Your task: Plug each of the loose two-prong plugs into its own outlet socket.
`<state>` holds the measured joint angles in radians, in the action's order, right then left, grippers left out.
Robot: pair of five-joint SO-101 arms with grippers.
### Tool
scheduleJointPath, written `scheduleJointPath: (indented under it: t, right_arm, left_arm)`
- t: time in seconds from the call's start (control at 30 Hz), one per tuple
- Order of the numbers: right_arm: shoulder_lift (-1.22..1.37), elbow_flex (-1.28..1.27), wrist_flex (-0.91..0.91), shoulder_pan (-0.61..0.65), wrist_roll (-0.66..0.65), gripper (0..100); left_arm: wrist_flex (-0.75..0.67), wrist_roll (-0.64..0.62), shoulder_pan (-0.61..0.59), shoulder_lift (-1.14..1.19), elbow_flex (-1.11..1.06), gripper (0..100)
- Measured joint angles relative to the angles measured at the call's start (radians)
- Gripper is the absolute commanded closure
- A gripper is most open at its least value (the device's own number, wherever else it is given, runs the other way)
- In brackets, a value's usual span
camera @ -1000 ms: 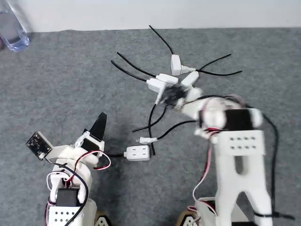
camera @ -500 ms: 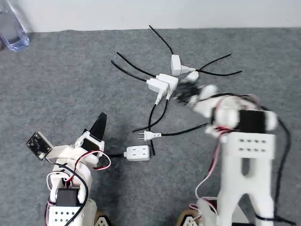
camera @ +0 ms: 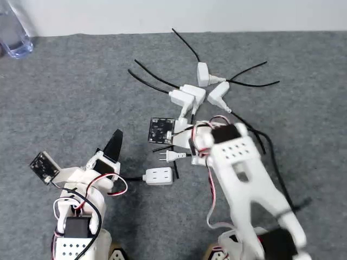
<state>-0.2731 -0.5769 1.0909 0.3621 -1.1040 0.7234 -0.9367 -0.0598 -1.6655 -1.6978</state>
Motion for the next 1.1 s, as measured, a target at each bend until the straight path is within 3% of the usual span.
scheduleJointPath:
  t: [0.17, 0.4, 0.77, 1.1]
  right_arm:
    - [0.167, 0.075, -0.011, 0.035, -0.003, 87.2]
    - [0.298, 0.147, -0.005, 0.12, -0.11, 87.2]
    - [0.528, 0.321, -0.005, 0.129, -0.121, 87.2]
    - [0.554, 0.331, 0.002, 0.158, -0.121, 87.2]
  left_arm:
    - [0.0, 0.0, 0.0, 0.0, 0.0, 71]
    - [0.0, 0.0, 0.0, 0.0, 0.0, 71]
    - [0.0, 0.0, 0.0, 0.0, 0.0, 71]
    - [0.0, 0.0, 0.0, 0.0, 0.0, 71]
